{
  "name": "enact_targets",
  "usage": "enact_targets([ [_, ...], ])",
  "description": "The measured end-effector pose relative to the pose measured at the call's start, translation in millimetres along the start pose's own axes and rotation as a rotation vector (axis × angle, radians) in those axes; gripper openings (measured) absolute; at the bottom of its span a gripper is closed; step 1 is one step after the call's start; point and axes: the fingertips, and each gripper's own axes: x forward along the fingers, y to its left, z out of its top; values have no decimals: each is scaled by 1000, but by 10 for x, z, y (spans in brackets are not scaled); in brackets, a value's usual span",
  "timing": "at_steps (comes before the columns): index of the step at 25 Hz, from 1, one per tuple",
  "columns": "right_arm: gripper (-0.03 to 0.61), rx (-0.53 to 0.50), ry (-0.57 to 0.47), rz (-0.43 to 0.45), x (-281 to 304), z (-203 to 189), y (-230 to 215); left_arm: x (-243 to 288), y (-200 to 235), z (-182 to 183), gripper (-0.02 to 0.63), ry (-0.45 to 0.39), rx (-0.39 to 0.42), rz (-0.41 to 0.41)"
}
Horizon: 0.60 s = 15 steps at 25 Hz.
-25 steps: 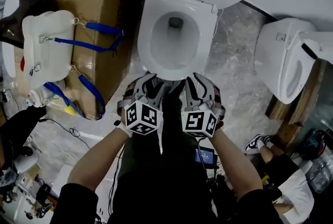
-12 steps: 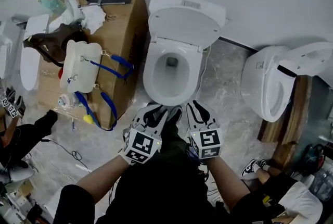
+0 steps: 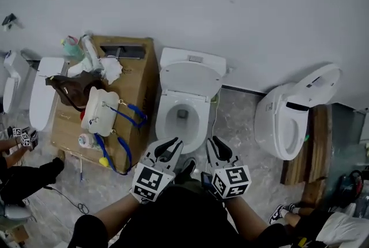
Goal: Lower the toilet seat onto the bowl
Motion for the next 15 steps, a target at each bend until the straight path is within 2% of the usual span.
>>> enact_targets([
  [3, 87, 20, -82, 28, -176, 258, 121, -117, -85, 259, 61, -61, 0, -1],
  [6, 87, 19, -182, 35, -323, 528, 223, -186, -77, 470, 61, -112, 38, 16],
  [12, 86, -157, -314, -29, -558, 933, 403, -380, -141, 982, 61, -239, 211, 50],
  [15, 81, -208, -356, -16, -588, 1058, 457, -422, -217, 1122, 61, -280, 251, 31],
])
